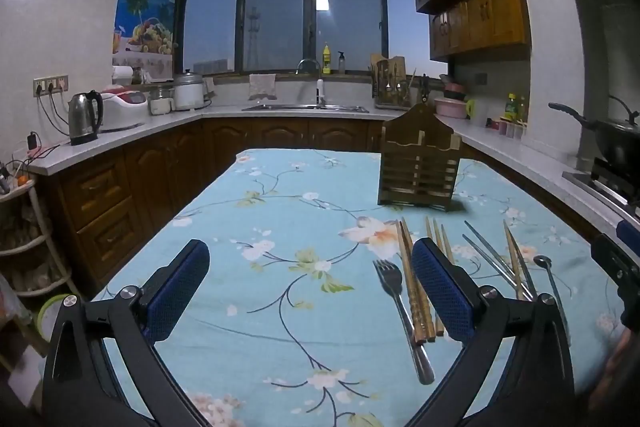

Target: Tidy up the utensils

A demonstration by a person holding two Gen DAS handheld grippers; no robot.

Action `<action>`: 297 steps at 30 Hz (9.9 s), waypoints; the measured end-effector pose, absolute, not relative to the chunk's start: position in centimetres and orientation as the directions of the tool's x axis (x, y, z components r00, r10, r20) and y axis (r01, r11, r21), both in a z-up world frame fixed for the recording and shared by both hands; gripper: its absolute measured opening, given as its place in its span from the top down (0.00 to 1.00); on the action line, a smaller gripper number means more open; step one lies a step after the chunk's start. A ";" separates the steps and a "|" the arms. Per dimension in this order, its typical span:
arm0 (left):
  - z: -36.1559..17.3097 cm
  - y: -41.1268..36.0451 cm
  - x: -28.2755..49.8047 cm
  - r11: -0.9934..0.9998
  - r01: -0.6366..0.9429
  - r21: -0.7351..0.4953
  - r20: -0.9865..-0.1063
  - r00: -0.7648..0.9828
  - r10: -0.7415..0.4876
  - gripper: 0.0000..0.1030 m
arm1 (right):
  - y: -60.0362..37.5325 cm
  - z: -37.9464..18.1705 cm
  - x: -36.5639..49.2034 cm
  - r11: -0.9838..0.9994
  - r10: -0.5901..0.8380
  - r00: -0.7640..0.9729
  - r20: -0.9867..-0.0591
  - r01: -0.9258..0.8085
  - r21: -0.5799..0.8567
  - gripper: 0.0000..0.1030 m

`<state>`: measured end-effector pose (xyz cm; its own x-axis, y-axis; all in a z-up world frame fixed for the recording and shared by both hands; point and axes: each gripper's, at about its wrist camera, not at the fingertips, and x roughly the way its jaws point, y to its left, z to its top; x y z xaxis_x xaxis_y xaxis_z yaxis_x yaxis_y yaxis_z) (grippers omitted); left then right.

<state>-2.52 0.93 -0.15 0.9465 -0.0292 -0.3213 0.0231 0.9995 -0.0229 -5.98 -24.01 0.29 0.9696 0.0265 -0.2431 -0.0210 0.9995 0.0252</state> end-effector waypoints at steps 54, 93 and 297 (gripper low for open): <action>-2.7 -1.0 5.6 0.966 0.201 -0.164 -0.621 0.740 -0.259 0.02 | -29.5 -1.1 -0.1 0.984 0.042 0.870 -0.491 0.050 0.173 0.01; -5.8 -2.7 13.7 0.863 0.322 -0.389 -0.754 0.428 -0.499 0.97 | -34.7 -3.7 6.5 0.901 0.239 0.702 -0.671 0.098 0.422 0.98; -7.4 -10.4 26.2 0.916 0.399 -0.046 -0.838 0.484 -0.253 0.86 | -33.8 -7.3 23.3 0.981 0.033 0.579 -0.815 0.138 0.138 0.86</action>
<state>26.23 -10.44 -7.40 0.4838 -0.2528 -0.8379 0.3994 0.9156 -0.0456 23.31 -33.81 -7.29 0.5791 0.0333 -0.8146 0.1384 0.9807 0.1384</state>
